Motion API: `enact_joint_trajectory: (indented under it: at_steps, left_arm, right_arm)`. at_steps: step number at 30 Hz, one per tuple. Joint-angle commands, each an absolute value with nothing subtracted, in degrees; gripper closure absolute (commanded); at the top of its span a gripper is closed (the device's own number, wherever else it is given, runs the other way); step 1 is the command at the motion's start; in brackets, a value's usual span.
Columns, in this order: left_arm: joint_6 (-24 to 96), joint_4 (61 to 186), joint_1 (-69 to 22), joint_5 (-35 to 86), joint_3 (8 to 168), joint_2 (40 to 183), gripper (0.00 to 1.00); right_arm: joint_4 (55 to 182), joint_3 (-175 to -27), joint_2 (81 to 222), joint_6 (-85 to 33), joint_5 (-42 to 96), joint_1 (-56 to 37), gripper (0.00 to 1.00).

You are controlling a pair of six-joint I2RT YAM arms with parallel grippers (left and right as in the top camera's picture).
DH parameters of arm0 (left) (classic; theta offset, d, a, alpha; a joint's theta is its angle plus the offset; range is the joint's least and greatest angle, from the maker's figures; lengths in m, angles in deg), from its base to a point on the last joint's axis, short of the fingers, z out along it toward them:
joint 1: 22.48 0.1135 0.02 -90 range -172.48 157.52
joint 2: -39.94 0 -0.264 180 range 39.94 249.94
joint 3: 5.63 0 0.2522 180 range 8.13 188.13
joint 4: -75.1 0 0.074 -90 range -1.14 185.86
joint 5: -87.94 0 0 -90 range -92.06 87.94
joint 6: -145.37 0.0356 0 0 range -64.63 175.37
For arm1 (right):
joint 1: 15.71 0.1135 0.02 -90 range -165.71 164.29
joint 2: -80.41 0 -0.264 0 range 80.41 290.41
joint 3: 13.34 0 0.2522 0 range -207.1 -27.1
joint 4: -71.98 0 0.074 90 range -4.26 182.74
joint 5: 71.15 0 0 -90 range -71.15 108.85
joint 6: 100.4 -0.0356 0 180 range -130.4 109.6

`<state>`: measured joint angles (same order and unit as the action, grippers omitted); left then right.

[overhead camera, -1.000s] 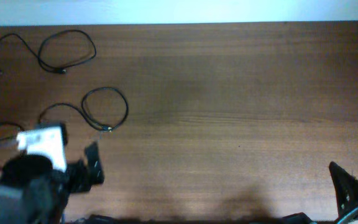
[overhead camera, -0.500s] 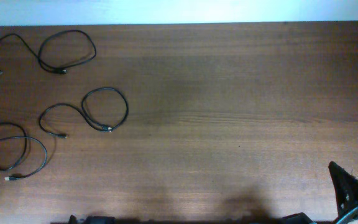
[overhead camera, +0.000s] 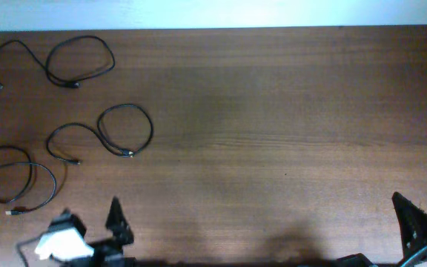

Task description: Untangle cables

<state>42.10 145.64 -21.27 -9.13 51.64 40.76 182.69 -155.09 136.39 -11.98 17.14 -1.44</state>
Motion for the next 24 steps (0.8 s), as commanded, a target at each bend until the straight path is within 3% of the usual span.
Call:
enact_joint_trajectory:
  at_steps: [1,14,24]
  left_arm:
    - [41.8,135.9,-20.9,-7.8,42.3,40.3,0.01]
    - [48.2,86.7,-19.3,6.8,10.7,40.2,0.01]
    - [53.7,93.5,-19.9,-0.4,8.6,40.2,0.01]
  right_arm:
    - [182.9,-155.2,136.3,-12.3,16.6,-1.9,0.02]
    - [182.9,-155.2,136.3,-12.3,16.6,-1.9,0.02]
    - [182.9,-155.2,136.3,-12.3,16.6,-1.9,0.02]
